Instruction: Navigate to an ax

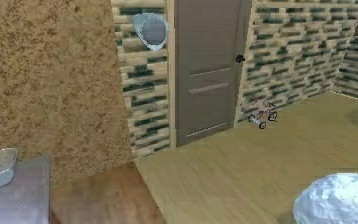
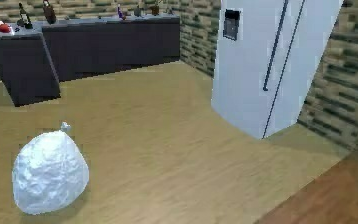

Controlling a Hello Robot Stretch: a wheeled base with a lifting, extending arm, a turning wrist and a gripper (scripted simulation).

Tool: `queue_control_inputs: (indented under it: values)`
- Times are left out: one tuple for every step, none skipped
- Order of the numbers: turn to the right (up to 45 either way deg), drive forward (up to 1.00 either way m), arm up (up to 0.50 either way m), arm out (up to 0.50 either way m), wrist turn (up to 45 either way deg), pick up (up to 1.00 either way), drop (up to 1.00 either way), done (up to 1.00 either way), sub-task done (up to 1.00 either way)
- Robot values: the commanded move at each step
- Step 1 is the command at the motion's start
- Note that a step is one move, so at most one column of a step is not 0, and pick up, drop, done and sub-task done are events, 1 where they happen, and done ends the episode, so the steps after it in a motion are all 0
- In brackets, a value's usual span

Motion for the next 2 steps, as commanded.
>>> queue_control_inputs:
  values:
    - [45.0, 0.0, 0.0, 0.0, 0.0, 0.0, 0.0, 0.0, 0.0]
    - [33.0, 0.0, 0.0, 0.0, 0.0, 0.0, 0.0, 0.0, 0.0]
